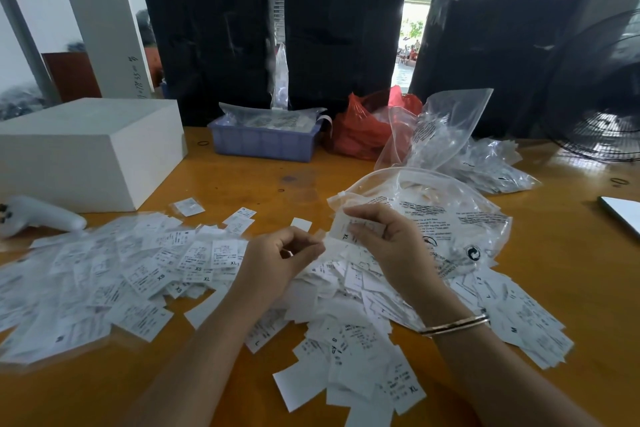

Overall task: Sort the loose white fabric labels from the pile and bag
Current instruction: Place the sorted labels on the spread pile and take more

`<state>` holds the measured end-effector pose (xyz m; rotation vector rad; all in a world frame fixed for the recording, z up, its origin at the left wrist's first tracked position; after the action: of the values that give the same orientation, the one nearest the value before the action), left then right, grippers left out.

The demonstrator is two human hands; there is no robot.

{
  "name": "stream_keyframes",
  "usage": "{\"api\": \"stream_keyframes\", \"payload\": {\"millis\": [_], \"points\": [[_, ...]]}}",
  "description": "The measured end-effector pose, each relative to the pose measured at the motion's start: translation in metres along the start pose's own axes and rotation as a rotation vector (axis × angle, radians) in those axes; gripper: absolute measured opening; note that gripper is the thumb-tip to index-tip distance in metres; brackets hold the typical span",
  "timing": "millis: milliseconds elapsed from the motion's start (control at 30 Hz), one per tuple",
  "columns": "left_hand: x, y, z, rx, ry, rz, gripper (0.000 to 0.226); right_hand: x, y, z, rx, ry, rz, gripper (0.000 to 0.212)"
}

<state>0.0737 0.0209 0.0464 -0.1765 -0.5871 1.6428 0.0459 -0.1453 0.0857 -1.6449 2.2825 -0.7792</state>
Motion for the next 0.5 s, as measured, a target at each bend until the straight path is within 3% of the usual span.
{"api": "stream_keyframes", "payload": {"millis": [267, 433, 500], "points": [[-0.002, 0.001, 0.002, -0.035, -0.031, -0.022, 0.012, -0.011, 0.006, -0.004, 0.074, 0.067, -0.079, 0.038], [-0.002, 0.0, 0.002, -0.021, -0.032, -0.019, 0.015, 0.007, -0.001, -0.002, 0.018, -0.096, 0.088, 0.037], [-0.002, 0.001, 0.003, -0.027, -0.034, -0.019, 0.017, 0.008, -0.003, 0.001, -0.022, -0.124, 0.083, 0.035]]}}
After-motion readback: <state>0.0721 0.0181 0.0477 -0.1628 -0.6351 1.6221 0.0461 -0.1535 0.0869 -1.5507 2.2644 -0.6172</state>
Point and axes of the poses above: each hand's wrist, its own y-axis away from the middle knuckle, its own x-axis out of the back of the hand, z = x × y, the point moved 9 cm from there along -y, towards the middle knuckle, and after that the axes turned 14 degrees about z, right-handed, at the moved point
